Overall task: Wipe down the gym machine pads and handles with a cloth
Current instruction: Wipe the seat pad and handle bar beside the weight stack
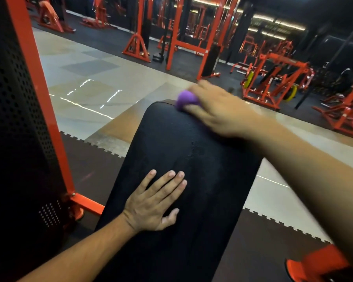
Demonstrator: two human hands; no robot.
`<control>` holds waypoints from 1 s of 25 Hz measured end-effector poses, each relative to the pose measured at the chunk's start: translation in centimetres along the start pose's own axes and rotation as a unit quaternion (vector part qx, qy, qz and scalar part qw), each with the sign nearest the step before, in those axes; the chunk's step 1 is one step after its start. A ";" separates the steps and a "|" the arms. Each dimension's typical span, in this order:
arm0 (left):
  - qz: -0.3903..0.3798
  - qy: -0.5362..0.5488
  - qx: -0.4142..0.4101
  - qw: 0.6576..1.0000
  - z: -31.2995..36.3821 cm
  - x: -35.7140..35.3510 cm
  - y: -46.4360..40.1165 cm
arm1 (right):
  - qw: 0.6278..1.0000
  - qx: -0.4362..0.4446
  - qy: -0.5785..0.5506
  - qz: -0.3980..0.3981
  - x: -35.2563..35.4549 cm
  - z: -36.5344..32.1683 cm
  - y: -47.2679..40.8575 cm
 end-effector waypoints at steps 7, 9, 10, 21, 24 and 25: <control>-0.075 -0.017 0.069 0.995 2.2 0.7 6.0 | 0.990 0.059 -0.028 -0.128 0.6 -1.9 -4.2; -0.060 -0.012 0.073 0.995 2.6 0.2 7.7 | 0.981 0.066 -0.068 -0.170 0.7 -2.2 -5.0; -0.050 -0.004 0.077 0.996 2.7 -0.1 7.9 | 0.978 0.067 -0.063 -0.185 0.2 -2.9 -6.3; -0.027 0.020 0.079 0.996 2.3 -0.3 7.9 | 0.855 0.082 0.341 -0.382 -16.2 -13.1 -9.6; -0.031 0.027 0.076 0.996 2.4 0.0 7.9 | 0.851 0.120 0.300 -0.413 -17.2 -13.6 -8.4; -0.031 0.028 0.074 0.996 2.4 0.0 7.8 | 0.857 0.120 0.286 -0.411 -15.7 -13.3 -9.3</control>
Point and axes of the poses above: each hand's wrist, its own y-axis away from the middle knuckle, its own x-axis out of the back of the hand, z = x × y, the point moved 1 cm from there along -y, towards the middle knuckle, and after that the axes turned 15 degrees about -y, right-handed, at the moved point
